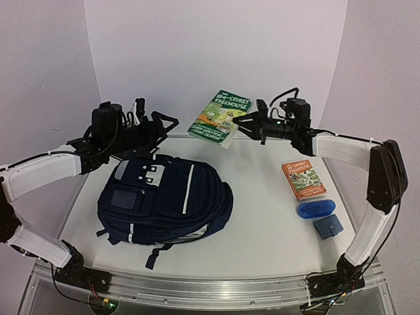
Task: Pack the student bag
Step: Pick up the book from the center of the board, then place the book in the student bag.
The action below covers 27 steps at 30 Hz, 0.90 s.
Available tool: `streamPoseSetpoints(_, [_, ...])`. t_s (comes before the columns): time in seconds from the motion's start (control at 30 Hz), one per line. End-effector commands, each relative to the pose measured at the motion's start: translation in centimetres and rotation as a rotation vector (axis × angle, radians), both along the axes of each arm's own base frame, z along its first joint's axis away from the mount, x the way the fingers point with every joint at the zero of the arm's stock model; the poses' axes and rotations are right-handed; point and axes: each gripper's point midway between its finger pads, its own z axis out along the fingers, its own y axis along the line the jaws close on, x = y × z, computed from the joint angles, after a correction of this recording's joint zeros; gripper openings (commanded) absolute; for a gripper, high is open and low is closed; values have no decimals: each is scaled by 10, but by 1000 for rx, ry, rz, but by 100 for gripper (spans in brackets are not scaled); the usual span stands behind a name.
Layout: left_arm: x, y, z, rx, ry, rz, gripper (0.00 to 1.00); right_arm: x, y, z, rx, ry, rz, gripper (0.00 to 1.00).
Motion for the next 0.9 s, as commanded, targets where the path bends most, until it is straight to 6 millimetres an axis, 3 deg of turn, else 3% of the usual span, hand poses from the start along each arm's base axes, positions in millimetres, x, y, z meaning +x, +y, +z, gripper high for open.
streamPoseSetpoints(0.0, [-8,3,-31,335,46,-32,84,-13,-61,53,61,-114,-52,0])
streamPoseSetpoints(0.2, [-31,-56,-88,691,72,-214,79,-19,-116,9,-28,-22,-108,0])
streamPoseSetpoints(0.53, [-60,-127,-163,1144,91,-327,75,-33,-159,-38,-95,86,-162,0])
streamPoseSetpoints(0.73, [-59,-145,-184,1202,97,-343,66,-36,-170,-56,-124,114,-184,0])
streamPoseSetpoints(0.87, [-62,-152,-208,1253,127,-390,61,-39,-176,-68,-215,125,-194,0])
